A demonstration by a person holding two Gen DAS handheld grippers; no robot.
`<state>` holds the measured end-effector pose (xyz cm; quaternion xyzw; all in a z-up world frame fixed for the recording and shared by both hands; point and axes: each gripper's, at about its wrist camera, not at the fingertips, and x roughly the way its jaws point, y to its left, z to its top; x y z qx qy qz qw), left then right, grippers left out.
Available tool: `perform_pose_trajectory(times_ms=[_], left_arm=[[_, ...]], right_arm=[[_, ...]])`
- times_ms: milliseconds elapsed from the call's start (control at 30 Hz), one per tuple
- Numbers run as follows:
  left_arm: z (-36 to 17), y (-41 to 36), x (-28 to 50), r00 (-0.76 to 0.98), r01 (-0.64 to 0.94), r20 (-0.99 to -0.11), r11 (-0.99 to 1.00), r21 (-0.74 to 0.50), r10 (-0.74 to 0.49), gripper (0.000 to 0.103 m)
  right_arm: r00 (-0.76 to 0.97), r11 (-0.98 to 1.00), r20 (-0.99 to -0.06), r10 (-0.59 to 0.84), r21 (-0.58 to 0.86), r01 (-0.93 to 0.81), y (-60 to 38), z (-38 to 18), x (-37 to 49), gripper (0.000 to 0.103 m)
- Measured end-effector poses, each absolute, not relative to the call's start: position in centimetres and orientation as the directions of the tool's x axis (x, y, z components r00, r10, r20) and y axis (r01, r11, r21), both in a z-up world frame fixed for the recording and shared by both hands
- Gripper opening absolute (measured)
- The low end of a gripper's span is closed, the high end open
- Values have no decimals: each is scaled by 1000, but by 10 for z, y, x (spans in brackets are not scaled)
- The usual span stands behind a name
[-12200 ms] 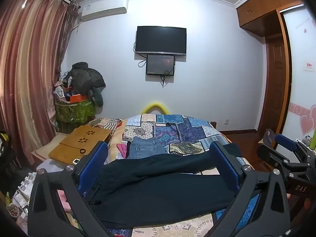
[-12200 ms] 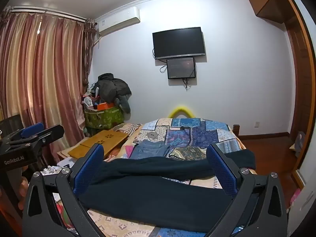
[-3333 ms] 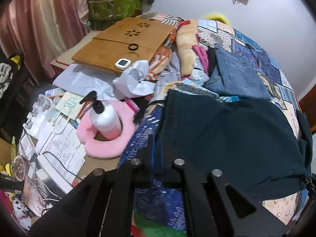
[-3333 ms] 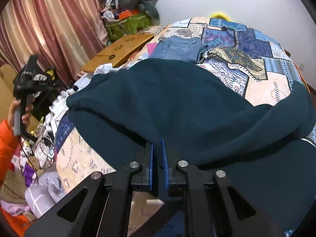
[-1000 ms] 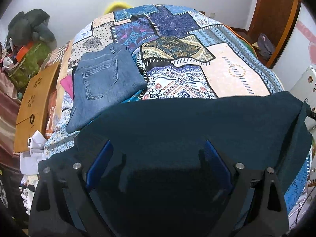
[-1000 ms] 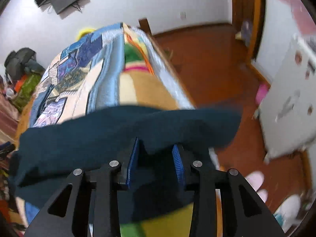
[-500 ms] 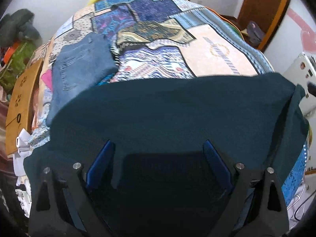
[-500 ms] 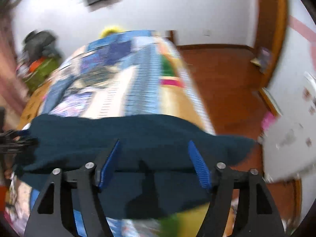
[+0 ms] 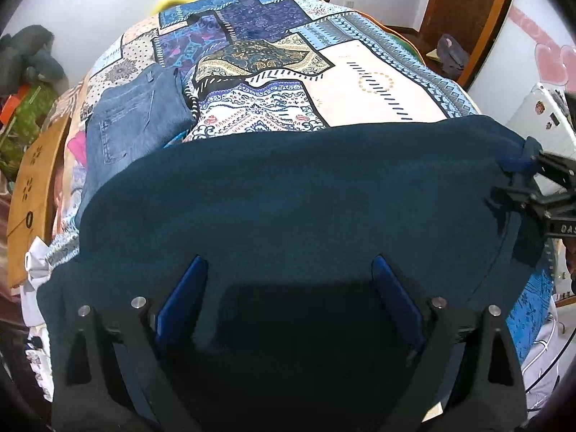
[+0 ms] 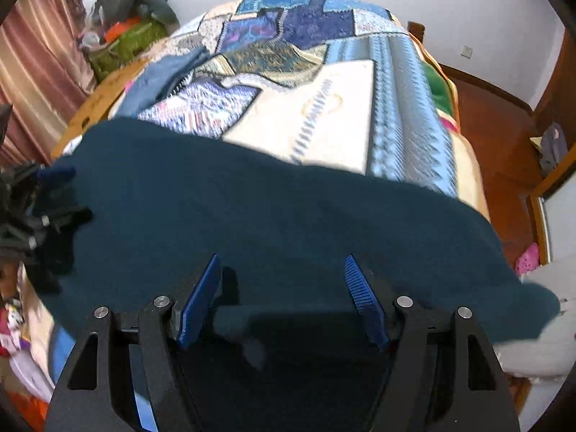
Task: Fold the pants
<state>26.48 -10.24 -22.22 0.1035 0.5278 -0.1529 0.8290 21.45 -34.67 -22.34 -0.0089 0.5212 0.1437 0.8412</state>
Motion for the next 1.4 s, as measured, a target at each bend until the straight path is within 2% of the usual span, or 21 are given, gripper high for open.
perform_pose_trajectory(times_ms=[267, 433, 633, 833, 1033, 1333, 1400], left_arm=[[-216, -95, 238, 442, 342, -887, 939, 26, -136, 96], [-199, -74, 223, 498, 285, -860, 958, 39, -113, 96], [-162, 11, 213, 592, 61, -805, 998, -18, -51, 96], [-151, 115, 204, 601, -160, -798, 986, -50, 57, 96], [-165, 194, 212, 564, -248, -816, 969, -17, 130, 96], [-234, 261, 285, 392, -184, -920, 981, -68, 9, 96], [-250, 270, 301, 359, -180, -933, 978, -100, -29, 89]], right_arm=[[461, 967, -851, 251, 199, -160, -385, -218, 164, 66], [488, 980, -852, 189, 135, -144, -373, -207, 155, 68], [559, 968, -794, 240, 152, -200, -347, -176, 159, 68], [576, 925, -743, 340, 156, -346, -283, -152, 180, 70], [535, 870, -730, 425, 166, -465, -209, -147, 219, 72], [423, 811, -778, 465, 184, -555, -122, -173, 286, 72], [393, 807, -799, 455, 183, -561, -107, -184, 304, 72]])
